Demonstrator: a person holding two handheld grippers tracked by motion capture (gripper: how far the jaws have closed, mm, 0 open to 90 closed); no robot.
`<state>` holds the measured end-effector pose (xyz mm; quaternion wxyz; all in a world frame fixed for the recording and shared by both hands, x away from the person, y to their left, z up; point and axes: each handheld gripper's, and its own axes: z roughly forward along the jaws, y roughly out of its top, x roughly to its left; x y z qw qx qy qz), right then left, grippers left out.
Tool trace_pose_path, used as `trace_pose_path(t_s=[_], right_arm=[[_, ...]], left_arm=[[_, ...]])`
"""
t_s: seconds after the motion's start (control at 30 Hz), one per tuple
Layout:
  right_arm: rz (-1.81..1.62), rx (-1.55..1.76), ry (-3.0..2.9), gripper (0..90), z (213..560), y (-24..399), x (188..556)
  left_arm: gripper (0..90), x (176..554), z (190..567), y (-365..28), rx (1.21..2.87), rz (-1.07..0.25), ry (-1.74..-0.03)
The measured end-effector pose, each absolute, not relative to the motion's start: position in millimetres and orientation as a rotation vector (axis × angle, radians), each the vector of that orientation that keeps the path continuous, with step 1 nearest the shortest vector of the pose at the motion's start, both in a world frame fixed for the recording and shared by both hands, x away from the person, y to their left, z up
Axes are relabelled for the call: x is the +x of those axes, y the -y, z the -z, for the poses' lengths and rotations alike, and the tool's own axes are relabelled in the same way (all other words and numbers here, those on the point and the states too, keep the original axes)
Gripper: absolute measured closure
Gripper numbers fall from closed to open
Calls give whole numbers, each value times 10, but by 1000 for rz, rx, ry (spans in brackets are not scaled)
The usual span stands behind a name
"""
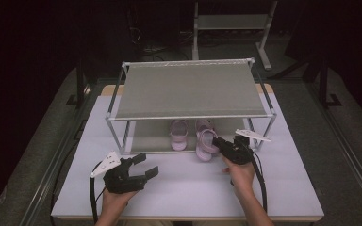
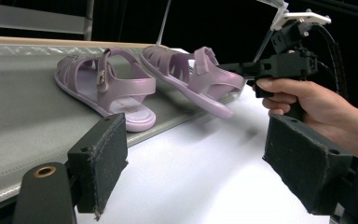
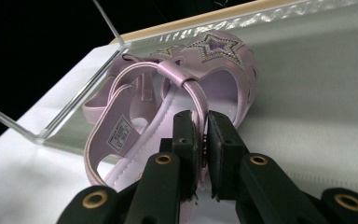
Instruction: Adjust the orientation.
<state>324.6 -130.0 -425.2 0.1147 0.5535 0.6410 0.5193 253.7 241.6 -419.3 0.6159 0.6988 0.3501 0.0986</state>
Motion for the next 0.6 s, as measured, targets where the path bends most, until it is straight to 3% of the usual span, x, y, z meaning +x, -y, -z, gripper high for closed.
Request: trace_pose_path(t_s=[0.6], right_arm=[[-1446,1557,-1862,818,4262,1110,3574]], left_arm=[[210,2535,4198,-2400,1611,-218,-798]])
